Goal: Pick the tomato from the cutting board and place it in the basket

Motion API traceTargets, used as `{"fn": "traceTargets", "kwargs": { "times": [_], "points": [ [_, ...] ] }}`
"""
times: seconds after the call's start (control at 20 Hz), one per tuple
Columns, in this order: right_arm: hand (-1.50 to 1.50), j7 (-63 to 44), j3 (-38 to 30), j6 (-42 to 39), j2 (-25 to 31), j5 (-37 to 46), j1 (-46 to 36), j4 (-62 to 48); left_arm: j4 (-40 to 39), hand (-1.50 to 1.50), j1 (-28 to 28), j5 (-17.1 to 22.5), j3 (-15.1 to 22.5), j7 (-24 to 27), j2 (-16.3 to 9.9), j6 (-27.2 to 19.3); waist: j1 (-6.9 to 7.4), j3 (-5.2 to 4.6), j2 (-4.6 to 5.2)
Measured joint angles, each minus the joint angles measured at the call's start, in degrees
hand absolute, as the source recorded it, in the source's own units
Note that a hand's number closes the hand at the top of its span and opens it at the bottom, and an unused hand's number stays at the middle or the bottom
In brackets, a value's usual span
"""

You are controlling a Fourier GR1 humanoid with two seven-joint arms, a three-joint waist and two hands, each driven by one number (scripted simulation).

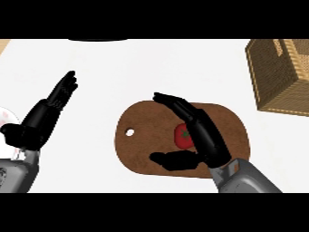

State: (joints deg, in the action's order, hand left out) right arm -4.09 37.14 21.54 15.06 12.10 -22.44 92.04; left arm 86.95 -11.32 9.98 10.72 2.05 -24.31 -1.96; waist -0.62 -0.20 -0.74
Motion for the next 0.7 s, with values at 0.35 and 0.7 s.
{"fn": "traceTargets", "kwargs": {
  "times": [0.35,0.7],
  "points": [
    [-1.50,-22.9,-1.2,-7.6,10.4,12.9,-9.4,5.6,0.3,0.00,1.6,-0.1,-0.6,0.3,-0.3,0.0,-1.13,-0.21,-0.66],
    [-1.50,-42.3,-2.1,-31.1,16.7,3.1,-17.1,13.8,1.2,0.00,1.8,-0.1,-0.6,0.0,-0.3,0.7,-0.69,-0.11,-0.31]
  ]
}}
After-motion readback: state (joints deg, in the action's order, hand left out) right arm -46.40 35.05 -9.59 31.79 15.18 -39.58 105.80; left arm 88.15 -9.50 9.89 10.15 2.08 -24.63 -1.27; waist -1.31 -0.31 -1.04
